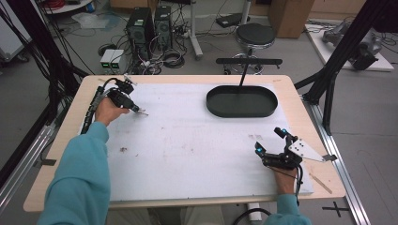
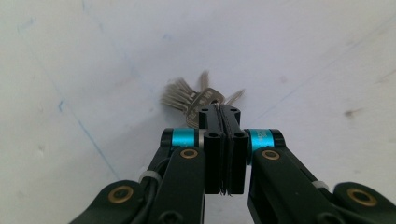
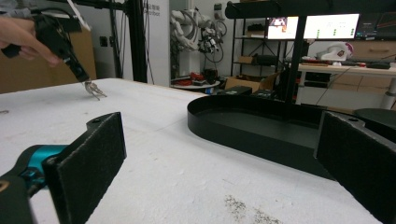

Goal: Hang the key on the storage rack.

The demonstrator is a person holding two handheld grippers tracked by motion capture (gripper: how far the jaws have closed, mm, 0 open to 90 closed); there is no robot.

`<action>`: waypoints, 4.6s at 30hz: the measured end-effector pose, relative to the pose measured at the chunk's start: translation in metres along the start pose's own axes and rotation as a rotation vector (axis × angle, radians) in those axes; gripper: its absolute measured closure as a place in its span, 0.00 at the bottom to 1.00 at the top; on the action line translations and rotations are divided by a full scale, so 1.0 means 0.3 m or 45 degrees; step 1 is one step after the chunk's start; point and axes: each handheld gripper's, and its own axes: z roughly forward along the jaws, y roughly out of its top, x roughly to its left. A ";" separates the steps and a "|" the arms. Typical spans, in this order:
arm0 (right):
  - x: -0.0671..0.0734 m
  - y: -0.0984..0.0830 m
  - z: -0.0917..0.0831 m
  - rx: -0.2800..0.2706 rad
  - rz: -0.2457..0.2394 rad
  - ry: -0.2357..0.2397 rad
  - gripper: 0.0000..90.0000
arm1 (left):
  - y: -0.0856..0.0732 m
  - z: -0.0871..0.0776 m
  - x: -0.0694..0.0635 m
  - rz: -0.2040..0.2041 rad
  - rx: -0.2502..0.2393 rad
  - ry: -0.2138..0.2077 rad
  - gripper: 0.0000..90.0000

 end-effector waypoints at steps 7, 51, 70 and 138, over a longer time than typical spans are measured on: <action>-0.003 0.002 0.004 0.010 -0.001 -0.002 0.01 | 0.000 -0.116 -0.038 0.100 -0.235 -0.098 0.98; 0.111 0.600 0.447 0.323 -0.185 0.843 0.02 | -0.018 -0.298 -0.382 0.498 -0.804 -0.617 0.98; 0.222 0.617 0.605 0.391 -0.231 1.033 0.02 | -0.015 -0.273 -0.461 0.581 -0.828 -0.730 0.98; 0.300 0.561 0.663 0.507 -0.214 1.398 0.89 | -0.005 -0.248 -0.502 0.688 -0.821 -0.830 0.98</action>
